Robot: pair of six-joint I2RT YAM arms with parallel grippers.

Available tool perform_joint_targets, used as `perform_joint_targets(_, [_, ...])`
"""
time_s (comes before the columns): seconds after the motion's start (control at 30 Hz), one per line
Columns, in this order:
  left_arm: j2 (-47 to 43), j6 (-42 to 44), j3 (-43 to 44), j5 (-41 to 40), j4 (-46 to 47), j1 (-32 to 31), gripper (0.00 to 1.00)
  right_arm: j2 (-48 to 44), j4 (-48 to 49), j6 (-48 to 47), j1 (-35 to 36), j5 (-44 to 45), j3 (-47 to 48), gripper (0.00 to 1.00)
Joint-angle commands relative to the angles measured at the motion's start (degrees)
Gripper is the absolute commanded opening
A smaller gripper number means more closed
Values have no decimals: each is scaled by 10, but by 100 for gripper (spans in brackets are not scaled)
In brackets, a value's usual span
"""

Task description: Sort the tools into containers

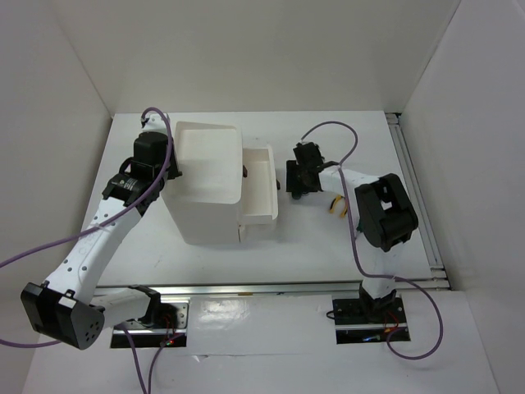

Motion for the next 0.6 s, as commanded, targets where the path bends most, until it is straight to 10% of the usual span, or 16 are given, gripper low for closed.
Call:
perform_joint_targets(0.0, [10, -44, -9, 35, -56, -8, 15, 11, -15, -10, 15, 23, 29, 62])
perform_joint_targets(0.57, [5, -44, -9, 41, -56, -8, 16, -12, -103, 11, 42, 118, 80, 25])
